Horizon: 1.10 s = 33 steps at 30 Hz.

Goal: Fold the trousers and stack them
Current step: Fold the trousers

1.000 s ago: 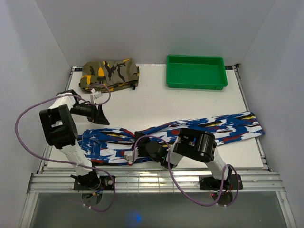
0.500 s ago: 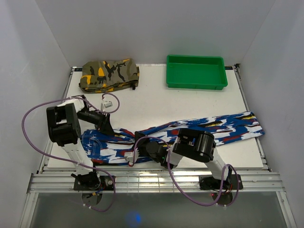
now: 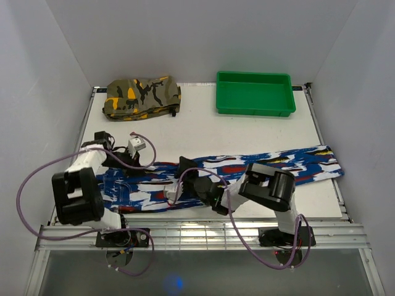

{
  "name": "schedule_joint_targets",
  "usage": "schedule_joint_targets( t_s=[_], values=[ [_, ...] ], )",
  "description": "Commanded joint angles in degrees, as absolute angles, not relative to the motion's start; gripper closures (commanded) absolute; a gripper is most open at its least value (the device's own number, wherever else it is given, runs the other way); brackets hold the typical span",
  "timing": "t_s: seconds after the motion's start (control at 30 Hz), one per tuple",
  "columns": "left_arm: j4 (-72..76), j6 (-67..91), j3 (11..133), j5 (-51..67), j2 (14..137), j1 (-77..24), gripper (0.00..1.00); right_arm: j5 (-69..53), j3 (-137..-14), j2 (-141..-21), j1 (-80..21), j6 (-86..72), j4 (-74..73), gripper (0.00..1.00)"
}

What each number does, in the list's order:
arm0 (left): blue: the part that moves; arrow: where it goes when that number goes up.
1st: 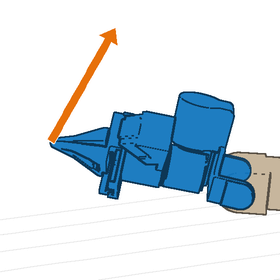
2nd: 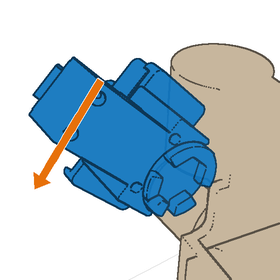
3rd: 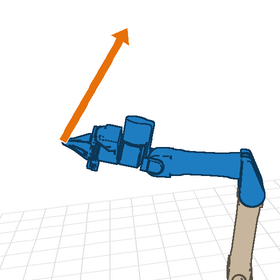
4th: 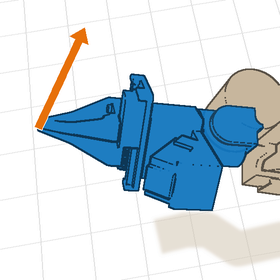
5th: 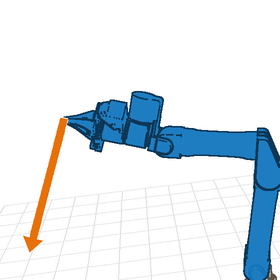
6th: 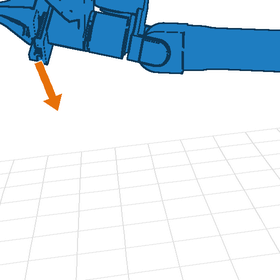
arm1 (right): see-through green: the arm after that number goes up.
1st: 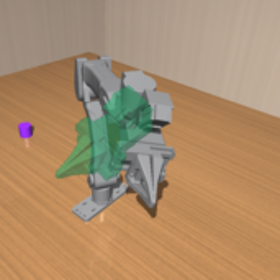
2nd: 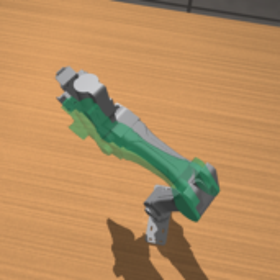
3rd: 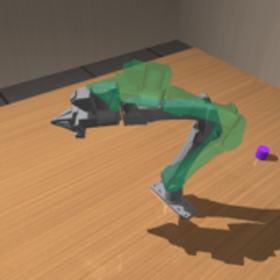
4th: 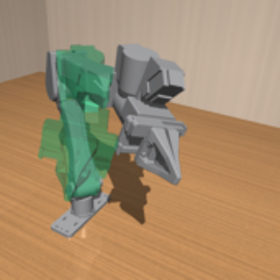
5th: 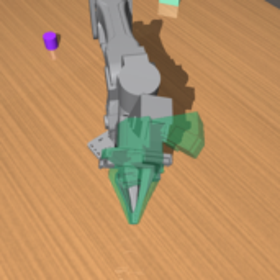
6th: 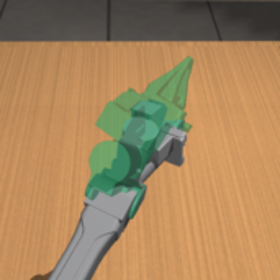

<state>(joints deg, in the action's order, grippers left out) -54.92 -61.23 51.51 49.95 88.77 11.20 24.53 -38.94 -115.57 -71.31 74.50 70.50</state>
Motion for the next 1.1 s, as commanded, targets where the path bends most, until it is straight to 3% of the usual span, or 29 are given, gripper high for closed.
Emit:
schedule_joint_targets(
  t_s=[0.0, 0.03, 0.07, 0.17, 0.23, 0.27, 0.33, 0.43, 0.63, 0.77, 0.9, 1.07],
  values=[
    [-37.55, -60.11, 45.72, 48.97, 78.07, 11.25, 1.0, 24.89, -38.85, -103.58, -68.22, 62.08, 63.59, 0.13],
    [-33.27, -60.64, 42.05, 48.43, 74.13, 11.16, 1.0, 23.74, -38.85, -101.19, -67.42, 56.4, 55.28, 0.04],
    [-31.4, -61.17, 40.18, 47.82, 72.09, 11.08, 1.0, 22.43, -39.02, -98.99, -66.54, 53.29, 50.85, 0.02],
    [-22.52, -64.24, 31.86, 45.71, 63.42, 10.46, 1.0, 12.97, -42.09, -91.6, -62.33, 41.54, 32.27, 0.06],
    [-16.04, -67.31, 27.44, 44.56, 58.73, 9.5, 1.0, 6.8, -47.35, -88.86, -58.11, 35.8, 23.69, 0.04],
    [-14.08, -68.28, 23.07, 44.13, 54.1, 9.14, 1.0, -2.02, -50.07, -88.68, -56.53, 31.42, 13.55, 0.01],
    [-9.78, -71.95, 19.0, 42.81, 49.68, 7.74, 0.98, -9.72, -58.77, -90.17, -53.01, 27.44, 5.66, 0.11],
    [-7.65, -75.92, 12.58, 41.84, 42.2, 6.51, 0.88, -20.98, -68.62, -94.12, -51.5, 22.68, -5.16, 0.15],
    [-4.93, -81.64, 4.67, 40.52, 32.18, 6.06, 0.82, -31.81, -80.23, -104.67, -52.12, 11.79, -11.69, 0.23],
    [-5.27, -86.38, 1.33, 40.87, 27.52, 6.06, 0.71, -35.15, -87.17, -110.38, -52.29, 5.46, -12.04, 0.26],
    [-7.03, -92.27, 0.18, 41.57, 25.31, 5.89, 0.62, -35.86, -88.94, -113.46, -52.82, 1.67, -10.29, 0.27],
    [-6.77, -97.38, -2.81, 41.84, 25.23, 5.89, 0.62, -35.6, -87.11, -115.05, -53.17, 0.44, -8.62, 0.3]
  ],
)
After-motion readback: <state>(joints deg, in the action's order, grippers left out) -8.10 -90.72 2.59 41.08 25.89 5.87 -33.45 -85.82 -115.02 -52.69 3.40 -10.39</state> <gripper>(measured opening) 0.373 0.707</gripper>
